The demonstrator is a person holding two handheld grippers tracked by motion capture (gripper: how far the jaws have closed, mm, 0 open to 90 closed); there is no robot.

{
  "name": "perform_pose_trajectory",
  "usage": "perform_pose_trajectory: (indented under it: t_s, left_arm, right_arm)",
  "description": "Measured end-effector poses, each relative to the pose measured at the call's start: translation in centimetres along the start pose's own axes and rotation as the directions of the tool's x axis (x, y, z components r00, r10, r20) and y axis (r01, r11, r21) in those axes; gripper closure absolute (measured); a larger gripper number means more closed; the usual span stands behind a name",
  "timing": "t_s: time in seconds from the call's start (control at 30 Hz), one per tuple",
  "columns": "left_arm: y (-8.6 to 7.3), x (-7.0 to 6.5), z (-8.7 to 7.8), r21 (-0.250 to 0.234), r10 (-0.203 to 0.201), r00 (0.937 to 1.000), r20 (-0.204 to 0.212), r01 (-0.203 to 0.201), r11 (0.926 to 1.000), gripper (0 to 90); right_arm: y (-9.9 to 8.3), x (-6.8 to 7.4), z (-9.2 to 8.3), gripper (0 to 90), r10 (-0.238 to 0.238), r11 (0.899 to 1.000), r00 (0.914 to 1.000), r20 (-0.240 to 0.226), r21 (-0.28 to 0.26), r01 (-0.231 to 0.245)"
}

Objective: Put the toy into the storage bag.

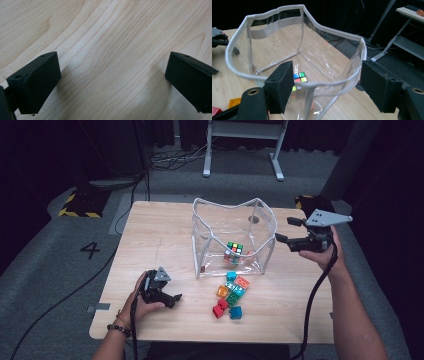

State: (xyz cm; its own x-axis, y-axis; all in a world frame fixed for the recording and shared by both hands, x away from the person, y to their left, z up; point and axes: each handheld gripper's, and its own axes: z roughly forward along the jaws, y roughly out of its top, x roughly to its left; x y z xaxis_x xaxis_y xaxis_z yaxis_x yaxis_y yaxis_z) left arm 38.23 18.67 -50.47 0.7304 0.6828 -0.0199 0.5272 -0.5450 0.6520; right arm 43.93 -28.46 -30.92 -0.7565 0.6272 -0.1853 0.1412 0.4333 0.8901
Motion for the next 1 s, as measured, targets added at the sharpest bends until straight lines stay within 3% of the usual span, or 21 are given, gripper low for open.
perform_pose_trajectory:
  t_s: [0.3,0.47,0.57,0.63,0.73,0.9,1.0]
  left_arm:
    - [0.0,0.0,0.0,-0.001,0.000,1.0000,0.000,0.000,1.0000,0.4]
    - [0.0,0.0,0.0,-0.002,-0.002,1.0000,-0.003,0.002,1.0000,0.4]
    - [0.0,0.0,0.0,-0.002,-0.002,1.0000,-0.003,0.002,1.0000,0.4]
    - [0.0,0.0,0.0,-0.002,-0.002,1.0000,-0.003,0.002,1.0000,0.4]
    - [0.0,0.0,0.0,-0.002,-0.002,1.0000,-0.004,0.002,1.0000,0.4]
    - [0.0,0.0,0.0,-0.001,-0.002,1.0000,-0.003,0.002,1.0000,0.4]
    - [0.0,0.0,0.0,-0.001,-0.002,1.0000,-0.002,0.002,1.0000,0.4]
  right_arm:
    - [-6.1,3.1,-0.6,32.0,0.021,0.999,0.9989,-0.042,0.030,-0.020]
    - [-8.9,4.9,0.1,38.8,0.059,0.998,0.9946,-0.086,0.041,-0.056]
    - [-10.0,6.0,0.8,42.3,0.046,0.997,0.9934,-0.105,0.059,-0.040]
    - [-10.7,6.7,1.5,44.5,0.054,0.997,0.9864,-0.155,0.069,-0.044]
    - [-11.8,7.8,2.9,46.2,0.042,0.994,0.9847,-0.169,0.109,-0.023]
    - [-13.1,9.1,6.0,46.8,0.064,0.985,0.9764,-0.206,0.168,-0.030]
    - [-13.4,9.6,7.6,46.6,0.069,0.984,0.9689,-0.238,0.175,-0.027]
